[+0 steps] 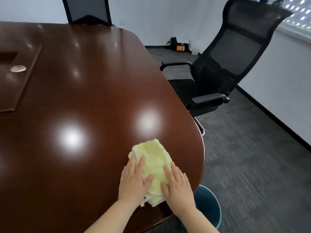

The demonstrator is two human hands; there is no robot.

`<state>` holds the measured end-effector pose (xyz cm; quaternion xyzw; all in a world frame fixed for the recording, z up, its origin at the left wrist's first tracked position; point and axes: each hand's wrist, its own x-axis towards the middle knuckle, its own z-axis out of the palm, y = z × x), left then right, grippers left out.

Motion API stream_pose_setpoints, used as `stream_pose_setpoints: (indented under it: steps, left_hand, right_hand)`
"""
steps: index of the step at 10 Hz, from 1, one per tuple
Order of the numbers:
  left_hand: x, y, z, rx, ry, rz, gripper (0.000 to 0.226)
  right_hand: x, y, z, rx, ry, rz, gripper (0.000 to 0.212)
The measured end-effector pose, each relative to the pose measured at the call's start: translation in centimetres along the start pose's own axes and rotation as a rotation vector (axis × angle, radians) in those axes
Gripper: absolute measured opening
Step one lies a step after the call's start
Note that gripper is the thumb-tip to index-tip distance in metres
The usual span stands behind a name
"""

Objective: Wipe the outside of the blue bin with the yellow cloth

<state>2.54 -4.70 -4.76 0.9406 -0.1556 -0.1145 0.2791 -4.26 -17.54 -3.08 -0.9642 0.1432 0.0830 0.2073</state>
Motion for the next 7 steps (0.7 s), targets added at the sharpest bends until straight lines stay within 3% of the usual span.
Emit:
stream_pose_setpoints:
  steps: [3, 7]
  left_hand:
    - [-0.1, 0.1, -0.4, -0.066, -0.028, -0.003, 0.066]
    - [-6.3, 4.2, -2.7, -0.18, 0.052, 0.091, 0.042]
  right_hand:
    - [-0.4, 0.3, 0.2, 0.112, 0.055, 0.037, 0.055]
    - [-8.3, 1.2, -4.4, 0.447, 0.359, 0.036, 0.042]
